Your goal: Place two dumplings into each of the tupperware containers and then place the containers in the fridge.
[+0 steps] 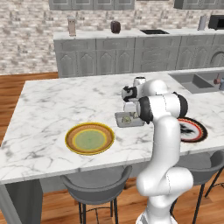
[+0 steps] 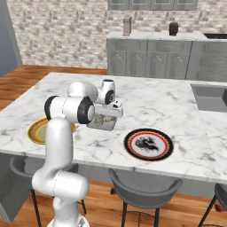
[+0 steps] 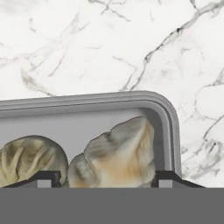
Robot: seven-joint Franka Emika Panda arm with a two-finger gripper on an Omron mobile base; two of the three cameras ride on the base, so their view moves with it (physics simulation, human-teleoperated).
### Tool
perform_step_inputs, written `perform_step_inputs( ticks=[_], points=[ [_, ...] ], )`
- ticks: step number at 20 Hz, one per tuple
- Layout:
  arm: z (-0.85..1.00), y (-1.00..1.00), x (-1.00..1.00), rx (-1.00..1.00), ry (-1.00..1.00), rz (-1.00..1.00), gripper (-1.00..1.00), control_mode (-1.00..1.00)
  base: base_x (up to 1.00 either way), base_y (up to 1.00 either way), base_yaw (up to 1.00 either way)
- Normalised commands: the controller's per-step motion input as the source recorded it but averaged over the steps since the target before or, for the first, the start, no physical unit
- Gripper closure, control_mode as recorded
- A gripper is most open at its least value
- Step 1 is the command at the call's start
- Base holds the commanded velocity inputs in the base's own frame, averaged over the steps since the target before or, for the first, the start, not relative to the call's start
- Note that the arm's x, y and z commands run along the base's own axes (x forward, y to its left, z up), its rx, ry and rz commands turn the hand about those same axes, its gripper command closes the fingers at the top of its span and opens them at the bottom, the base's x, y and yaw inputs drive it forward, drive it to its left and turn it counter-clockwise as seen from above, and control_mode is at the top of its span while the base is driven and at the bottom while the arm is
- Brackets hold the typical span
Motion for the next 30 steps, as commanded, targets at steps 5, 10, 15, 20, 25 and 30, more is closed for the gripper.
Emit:
perform_step_inputs(
  ticks=[5,10,15,20,25,30],
  points=[
    [0.00,0.00,0.00,0.00,0.00,0.00,-1.00,-1.00,0.00,0.00,0.00],
    [0.00,0.00,0.00,0.00,0.00,0.00,-1.00,-1.00,0.00,0.00,0.00],
    [0.00,0.00,0.00,0.00,0.00,0.00,-1.00,-1.00,0.00,0.00,0.00],
    [0.00,0.00,0.00,0.00,0.00,0.00,-1.00,-1.00,0.00,0.00,0.00],
    [0.00,-0.01,-0.23,0.00,0.00,-0.01,-1.00,-1.00,0.00,0.00,0.00],
    [0.00,0.00,-0.24,0.00,0.00,-0.03,-1.00,-1.00,0.00,0.00,0.00]
  ],
)
